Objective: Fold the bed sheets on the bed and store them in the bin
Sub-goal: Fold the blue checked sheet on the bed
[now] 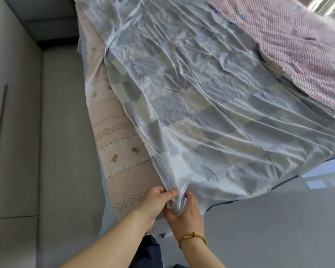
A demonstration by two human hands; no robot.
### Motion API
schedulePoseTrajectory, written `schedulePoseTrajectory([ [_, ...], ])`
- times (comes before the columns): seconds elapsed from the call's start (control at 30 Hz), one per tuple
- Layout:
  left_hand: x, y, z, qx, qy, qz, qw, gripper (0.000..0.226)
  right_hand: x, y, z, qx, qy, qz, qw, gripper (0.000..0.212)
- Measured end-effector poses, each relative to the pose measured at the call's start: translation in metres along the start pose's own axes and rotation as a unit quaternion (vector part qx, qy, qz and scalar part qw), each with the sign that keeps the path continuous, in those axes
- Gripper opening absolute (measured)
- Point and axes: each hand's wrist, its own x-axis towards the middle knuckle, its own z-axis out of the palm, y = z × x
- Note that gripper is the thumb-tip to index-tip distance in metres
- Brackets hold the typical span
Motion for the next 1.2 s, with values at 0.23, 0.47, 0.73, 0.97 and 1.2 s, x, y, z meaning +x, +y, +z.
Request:
schedulePoseTrajectory([
  [0.23, -0.021, 0.021, 0.001, -0.032, 0.03, 0.052, 0.998, 0.011, 0.0, 0.018, -0.032, -0.063, 0.029, 0.02, 0.997, 0.011],
  [0.47, -0.025, 0.03, -0.003, -0.091, 0.141, 0.102, 0.981, 0.008, -0.004, 0.074, -0.08, -0.068, 0.074, 0.064, 0.993, 0.019],
  [0.73, -0.051, -0.009, 0.04, 0.489, 0.064, 0.454, 0.742, 0.067, -0.015, 0.081, -0.142, -0.045, 0.011, -0.099, 0.994, 0.024],
  [0.97, -0.071, -0.012, 0.1, 0.496, 0.023, 0.398, 0.772, 0.029, -0.032, 0.074, -0.183, 0.035, -0.002, -0.205, 0.978, 0.024],
  [1.2, -0.084, -0.001, 0.11, 0.338, 0.049, 0.363, 0.867, 0.022, -0.039, 0.091, -0.209, 0.013, -0.026, -0.228, 0.973, 0.03],
])
